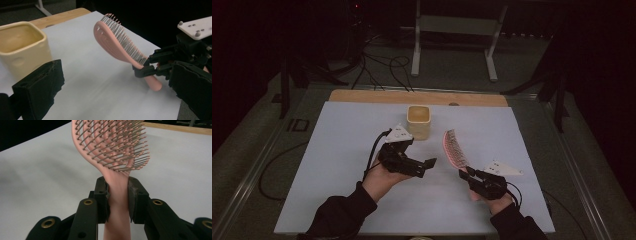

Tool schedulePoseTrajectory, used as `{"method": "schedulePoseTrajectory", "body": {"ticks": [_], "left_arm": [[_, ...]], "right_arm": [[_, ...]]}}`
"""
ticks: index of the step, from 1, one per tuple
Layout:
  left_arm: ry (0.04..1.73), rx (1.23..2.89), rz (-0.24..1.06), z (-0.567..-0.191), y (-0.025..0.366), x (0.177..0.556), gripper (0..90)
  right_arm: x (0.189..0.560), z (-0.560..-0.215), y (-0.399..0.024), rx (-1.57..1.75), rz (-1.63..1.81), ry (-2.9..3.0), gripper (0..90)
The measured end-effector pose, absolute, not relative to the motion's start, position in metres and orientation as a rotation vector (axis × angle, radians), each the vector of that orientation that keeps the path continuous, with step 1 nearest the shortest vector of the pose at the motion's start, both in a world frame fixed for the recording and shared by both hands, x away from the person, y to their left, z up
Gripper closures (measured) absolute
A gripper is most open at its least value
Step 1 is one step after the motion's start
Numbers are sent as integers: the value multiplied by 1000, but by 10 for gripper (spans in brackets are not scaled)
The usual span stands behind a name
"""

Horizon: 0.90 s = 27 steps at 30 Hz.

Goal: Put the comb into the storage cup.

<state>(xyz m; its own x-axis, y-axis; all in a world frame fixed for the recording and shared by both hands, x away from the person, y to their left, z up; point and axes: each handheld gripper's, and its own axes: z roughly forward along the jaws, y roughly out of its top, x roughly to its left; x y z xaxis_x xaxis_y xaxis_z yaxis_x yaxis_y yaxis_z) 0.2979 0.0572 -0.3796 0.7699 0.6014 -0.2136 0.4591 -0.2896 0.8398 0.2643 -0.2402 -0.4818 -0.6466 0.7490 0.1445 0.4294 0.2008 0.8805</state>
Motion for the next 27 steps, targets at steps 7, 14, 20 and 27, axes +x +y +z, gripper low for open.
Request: {"method": "schedulePoseTrajectory", "body": {"ticks": [7, 14, 20, 27], "left_arm": [[807, 1934, 120, -377, 36, 304, 5], [831, 1910, 69, -383, 19, 308, 5], [897, 1884, 71, -383, 9, 314, 5], [1014, 1882, 54, -386, -3, 325, 6]], "right_arm": [[265, -482, -240, 1108, 1425, 2168, 724], [264, -481, -241, 1109, 1431, 2162, 724], [264, -481, -241, 1109, 1434, 2158, 724], [264, -482, -240, 1107, 1432, 2165, 724]]}}
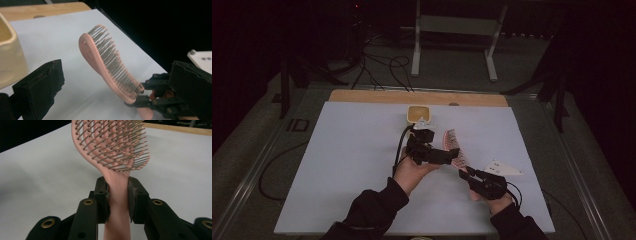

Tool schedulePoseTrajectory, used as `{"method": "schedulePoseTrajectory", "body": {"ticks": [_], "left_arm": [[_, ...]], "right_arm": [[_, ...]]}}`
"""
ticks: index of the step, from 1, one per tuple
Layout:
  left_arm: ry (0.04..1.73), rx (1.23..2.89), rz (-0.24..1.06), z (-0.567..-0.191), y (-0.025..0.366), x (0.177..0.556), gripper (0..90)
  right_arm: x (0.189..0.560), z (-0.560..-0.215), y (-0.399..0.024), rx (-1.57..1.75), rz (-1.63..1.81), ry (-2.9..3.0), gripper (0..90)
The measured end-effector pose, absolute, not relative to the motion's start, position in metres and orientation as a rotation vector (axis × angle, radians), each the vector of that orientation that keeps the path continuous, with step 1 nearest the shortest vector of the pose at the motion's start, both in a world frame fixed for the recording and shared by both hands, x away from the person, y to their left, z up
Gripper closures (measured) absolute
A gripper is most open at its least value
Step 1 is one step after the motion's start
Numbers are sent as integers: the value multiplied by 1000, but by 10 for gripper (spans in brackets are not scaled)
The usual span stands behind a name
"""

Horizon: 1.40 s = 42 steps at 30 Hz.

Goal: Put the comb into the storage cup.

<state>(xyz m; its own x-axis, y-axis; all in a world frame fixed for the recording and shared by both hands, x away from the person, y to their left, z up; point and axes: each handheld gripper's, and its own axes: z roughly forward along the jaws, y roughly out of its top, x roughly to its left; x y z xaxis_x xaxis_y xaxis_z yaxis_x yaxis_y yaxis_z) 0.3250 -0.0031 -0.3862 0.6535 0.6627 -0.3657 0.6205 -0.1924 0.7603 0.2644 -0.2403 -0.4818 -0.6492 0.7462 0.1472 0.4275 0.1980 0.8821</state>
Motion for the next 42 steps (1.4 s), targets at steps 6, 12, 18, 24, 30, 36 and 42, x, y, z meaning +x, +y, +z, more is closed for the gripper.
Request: {"method": "schedulePoseTrajectory", "body": {"ticks": [6, 12, 18, 24, 30, 36, 42], "left_arm": [[1047, 1916, 49, -391, -15, 331, 31], [1078, 1882, 5, -393, -22, 335, 102], [1110, 1864, -6, -398, -24, 339, 215], [1125, 1863, -24, -403, -26, 340, 374], [1130, 1845, -62, -407, -25, 342, 504], [1122, 1833, -68, -407, -27, 340, 573], [1101, 1825, -66, -405, -29, 339, 613]], "right_arm": [[264, -482, -239, 1095, 1428, 2170, 724], [264, -482, -239, 1087, 1419, 2169, 724], [264, -482, -239, 1082, 1409, 2166, 724], [263, -481, -239, 1079, 1400, 2158, 724], [264, -481, -240, 1094, 1402, 2139, 722], [263, -481, -239, 1100, 1375, 2134, 721], [263, -481, -238, 1106, 1362, 2133, 716]]}}
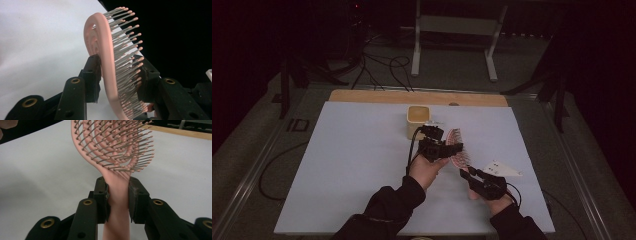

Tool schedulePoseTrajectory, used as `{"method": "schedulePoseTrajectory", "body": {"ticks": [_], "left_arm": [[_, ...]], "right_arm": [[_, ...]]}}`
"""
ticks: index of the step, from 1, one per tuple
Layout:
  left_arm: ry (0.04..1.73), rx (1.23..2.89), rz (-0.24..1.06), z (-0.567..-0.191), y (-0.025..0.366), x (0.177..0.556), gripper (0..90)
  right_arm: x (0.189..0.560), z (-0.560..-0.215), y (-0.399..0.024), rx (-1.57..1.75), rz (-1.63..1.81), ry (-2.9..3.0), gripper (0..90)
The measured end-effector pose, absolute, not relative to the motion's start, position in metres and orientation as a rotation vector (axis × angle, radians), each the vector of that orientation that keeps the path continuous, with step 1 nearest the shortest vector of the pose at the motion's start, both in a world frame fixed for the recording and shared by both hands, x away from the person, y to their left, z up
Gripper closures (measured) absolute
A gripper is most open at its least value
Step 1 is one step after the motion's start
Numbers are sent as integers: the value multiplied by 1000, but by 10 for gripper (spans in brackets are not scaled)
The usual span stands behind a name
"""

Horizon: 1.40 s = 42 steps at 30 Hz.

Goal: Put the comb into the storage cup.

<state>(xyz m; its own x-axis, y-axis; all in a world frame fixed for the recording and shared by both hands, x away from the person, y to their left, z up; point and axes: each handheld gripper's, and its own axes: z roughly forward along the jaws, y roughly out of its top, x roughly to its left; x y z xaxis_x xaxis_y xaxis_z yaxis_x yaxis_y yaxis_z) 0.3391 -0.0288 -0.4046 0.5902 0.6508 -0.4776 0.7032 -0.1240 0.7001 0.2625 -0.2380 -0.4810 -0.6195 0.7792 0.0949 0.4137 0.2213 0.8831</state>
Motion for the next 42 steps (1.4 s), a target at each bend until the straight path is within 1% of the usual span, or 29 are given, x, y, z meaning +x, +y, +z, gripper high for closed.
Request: {"method": "schedulePoseTrajectory", "body": {"ticks": [13, 16, 17, 19, 21, 22, 24, 25, 26, 27, 28, 30, 33, 36, 42], "left_arm": [[1039, 1829, -65, -398, -34, 336, 662], [1015, 1843, -21, -396, -36, 334, 663], [1007, 1843, -23, -394, -35, 334, 663], [998, 1839, -20, -392, -35, 333, 663], [986, 1838, -24, -391, -34, 333, 663], [979, 1836, -28, -390, -34, 333, 663], [959, 1844, -33, -388, -34, 332, 663], [959, 1844, -33, -388, -34, 332, 663], [921, 1859, -24, -386, -34, 330, 663], [909, 1867, -21, -385, -34, 330, 663], [909, 1867, -21, -385, -34, 330, 663], [872, 1872, -28, -383, -33, 329, 663], [856, 1877, -23, -381, -31, 329, 663], [843, 1880, -16, -379, -29, 329, 663], [826, 1893, -7, -374, -22, 329, 664]], "right_arm": [[262, -481, -239, 1119, 1396, 2118, 692], [261, -481, -236, 1094, 1410, 2126, 546], [260, -480, -235, 1092, 1408, 2129, 522], [260, -480, -233, 1080, 1408, 2146, 437], [261, -481, -232, 1087, 1415, 2161, 384], [261, -481, -231, 1096, 1413, 2169, 338], [262, -481, -231, 1103, 1414, 2171, 308], [262, -481, -231, 1103, 1414, 2171, 308], [262, -481, -231, 1105, 1419, 2169, 288], [262, -480, -233, 1119, 1441, 2162, 246], [262, -480, -233, 1119, 1441, 2162, 246], [261, -479, -234, 1108, 1454, 2157, 209], [261, -478, -234, 1094, 1481, 2178, 124], [260, -479, -234, 1093, 1474, 2188, 104], [260, -479, -234, 1085, 1465, 2188, 98]]}}
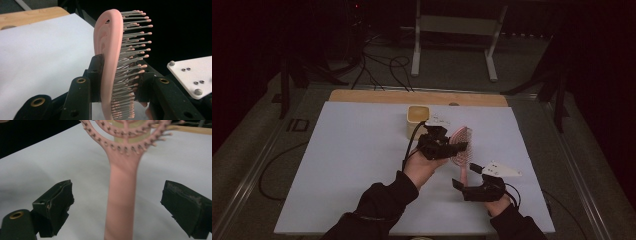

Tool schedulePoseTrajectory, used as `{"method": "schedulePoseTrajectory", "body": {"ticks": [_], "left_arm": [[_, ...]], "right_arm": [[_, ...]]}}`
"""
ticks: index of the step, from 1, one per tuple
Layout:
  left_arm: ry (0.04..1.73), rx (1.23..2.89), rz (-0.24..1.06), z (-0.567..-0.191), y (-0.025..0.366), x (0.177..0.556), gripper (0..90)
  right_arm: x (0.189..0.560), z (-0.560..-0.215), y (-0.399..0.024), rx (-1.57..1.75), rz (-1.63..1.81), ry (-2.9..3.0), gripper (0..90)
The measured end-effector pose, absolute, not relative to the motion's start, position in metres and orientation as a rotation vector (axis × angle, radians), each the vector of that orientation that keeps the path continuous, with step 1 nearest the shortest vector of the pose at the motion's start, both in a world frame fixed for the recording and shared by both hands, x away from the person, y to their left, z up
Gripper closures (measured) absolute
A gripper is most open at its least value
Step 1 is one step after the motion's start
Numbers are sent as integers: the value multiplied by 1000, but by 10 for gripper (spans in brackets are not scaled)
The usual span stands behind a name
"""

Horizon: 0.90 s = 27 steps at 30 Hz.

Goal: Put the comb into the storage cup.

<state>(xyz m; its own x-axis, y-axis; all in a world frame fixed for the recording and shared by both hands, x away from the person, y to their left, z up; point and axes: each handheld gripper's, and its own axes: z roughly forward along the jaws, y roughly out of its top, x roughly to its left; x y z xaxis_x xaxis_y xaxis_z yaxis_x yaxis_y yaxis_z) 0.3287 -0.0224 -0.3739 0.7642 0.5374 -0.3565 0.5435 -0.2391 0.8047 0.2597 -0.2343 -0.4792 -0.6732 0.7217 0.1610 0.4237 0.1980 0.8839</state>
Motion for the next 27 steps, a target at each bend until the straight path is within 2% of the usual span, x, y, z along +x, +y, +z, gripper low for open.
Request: {"method": "schedulePoseTrajectory", "body": {"ticks": [27], "left_arm": [[817, 1897, 21, -359, 13, 334, 664]], "right_arm": [[253, -480, -242, 1018, 1504, 2235, 96]]}}
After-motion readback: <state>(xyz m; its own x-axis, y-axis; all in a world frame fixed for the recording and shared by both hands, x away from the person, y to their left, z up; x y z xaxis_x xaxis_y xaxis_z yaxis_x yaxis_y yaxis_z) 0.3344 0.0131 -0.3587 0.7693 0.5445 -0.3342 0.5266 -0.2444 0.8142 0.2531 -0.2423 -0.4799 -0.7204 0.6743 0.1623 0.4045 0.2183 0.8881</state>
